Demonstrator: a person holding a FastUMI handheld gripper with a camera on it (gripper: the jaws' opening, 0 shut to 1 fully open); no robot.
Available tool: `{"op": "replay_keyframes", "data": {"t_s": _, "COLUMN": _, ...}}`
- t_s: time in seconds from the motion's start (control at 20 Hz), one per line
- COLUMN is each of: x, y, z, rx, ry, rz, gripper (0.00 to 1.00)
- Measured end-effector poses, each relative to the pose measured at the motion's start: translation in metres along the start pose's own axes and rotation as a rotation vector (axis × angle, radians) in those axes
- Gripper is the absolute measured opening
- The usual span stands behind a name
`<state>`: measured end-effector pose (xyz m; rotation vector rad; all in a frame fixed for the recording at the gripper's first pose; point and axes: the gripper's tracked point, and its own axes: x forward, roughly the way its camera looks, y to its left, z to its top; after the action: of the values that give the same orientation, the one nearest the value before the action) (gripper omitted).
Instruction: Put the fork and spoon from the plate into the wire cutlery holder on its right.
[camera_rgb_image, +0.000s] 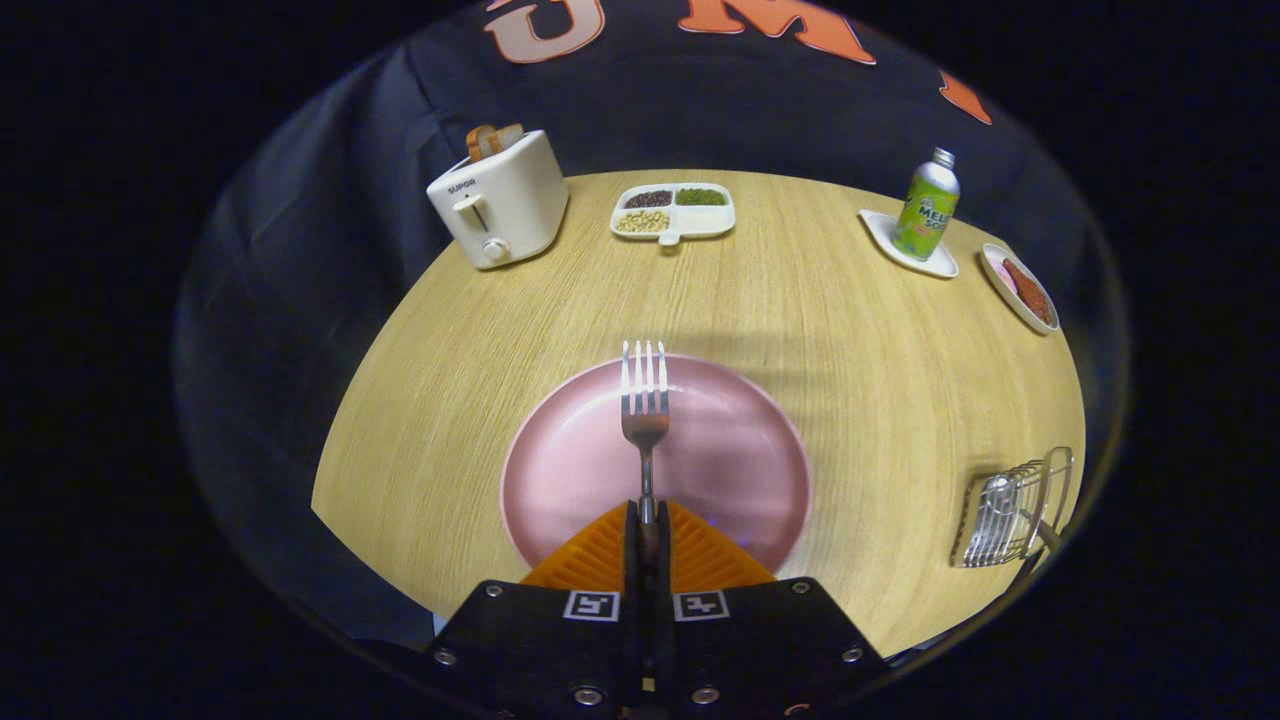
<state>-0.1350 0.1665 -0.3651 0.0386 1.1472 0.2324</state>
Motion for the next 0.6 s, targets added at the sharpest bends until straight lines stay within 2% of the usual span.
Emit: {"op": "replay_keyframes", "data": {"t_s": 0.6, "x": -0.092, "y": -0.135, "z": 0.043, "rx": 0.072, "ry": -0.140, "rz": -0.160, "gripper": 0.05}}
